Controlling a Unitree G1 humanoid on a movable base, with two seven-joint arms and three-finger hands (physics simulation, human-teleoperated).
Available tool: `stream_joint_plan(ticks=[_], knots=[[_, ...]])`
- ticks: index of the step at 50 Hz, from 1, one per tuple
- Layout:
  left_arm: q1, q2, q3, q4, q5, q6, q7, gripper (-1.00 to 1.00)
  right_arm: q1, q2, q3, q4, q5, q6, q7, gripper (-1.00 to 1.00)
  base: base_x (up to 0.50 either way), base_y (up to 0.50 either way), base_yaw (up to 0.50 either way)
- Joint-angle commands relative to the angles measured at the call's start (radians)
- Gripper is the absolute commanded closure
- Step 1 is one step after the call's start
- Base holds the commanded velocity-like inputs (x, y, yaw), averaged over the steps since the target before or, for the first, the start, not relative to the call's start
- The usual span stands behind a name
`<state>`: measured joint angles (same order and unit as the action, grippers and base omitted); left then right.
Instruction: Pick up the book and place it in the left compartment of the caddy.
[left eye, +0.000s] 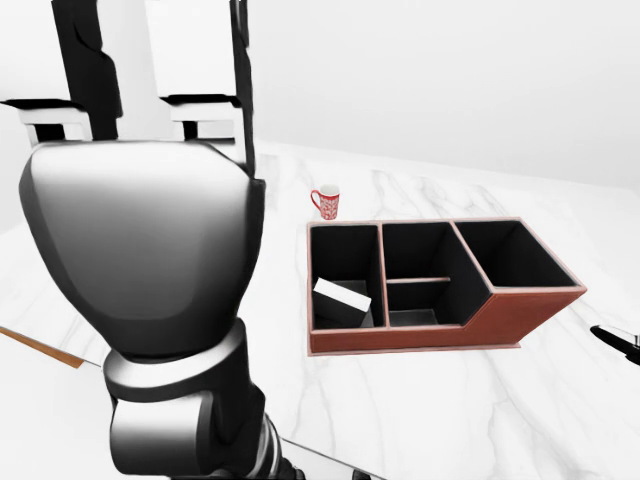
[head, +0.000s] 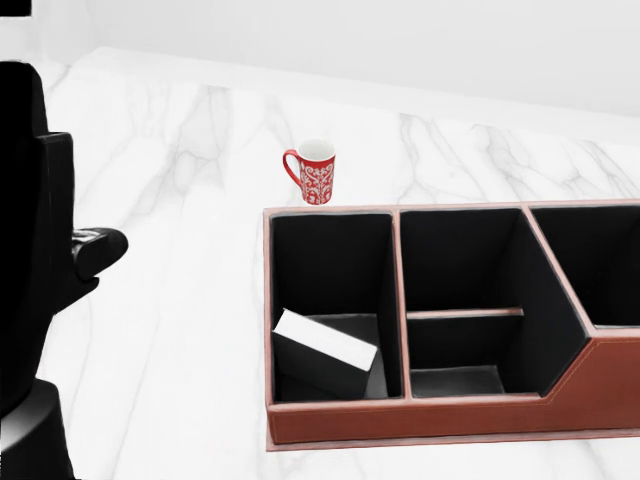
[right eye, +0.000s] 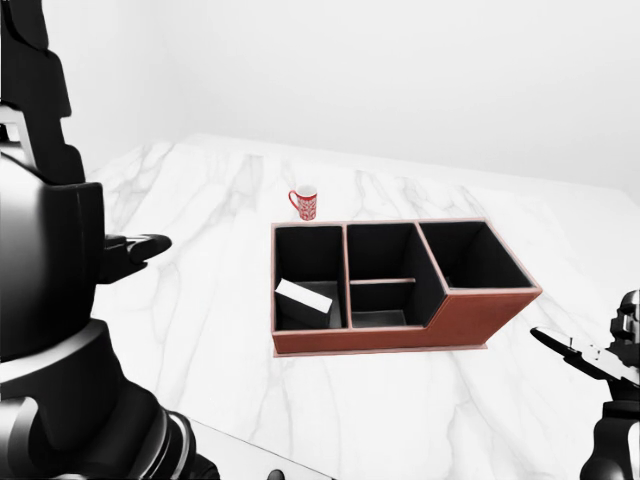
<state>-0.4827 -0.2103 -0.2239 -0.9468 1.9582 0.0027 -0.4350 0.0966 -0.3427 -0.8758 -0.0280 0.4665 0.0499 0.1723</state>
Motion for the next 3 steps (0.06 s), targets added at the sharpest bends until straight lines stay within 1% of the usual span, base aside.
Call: stream_joint_plan(ticks=[1,2,3], knots=[[-0.094,0.015,0.08,-0.059,-0.061,0.077,-0.092,-1.0,0.0,-0.002,0.002,0.002,0.003,-0.001,-0.002,-1.0,0.0,0.0,0.0],[-0.095,0.018,0.086,-0.064,-0.074,0.085,-0.095,-1.0,-0.001,-0.002,0.003,0.008,0.001,-0.005,0.0,-1.0,0.0,0.0,0.0],[-0.096,0.022,0.087,-0.067,-0.079,0.085,-0.1,-1.0,-0.002,-0.002,0.004,0.011,0.001,-0.008,0.001,-1.0,0.0,0.0,0.0]])
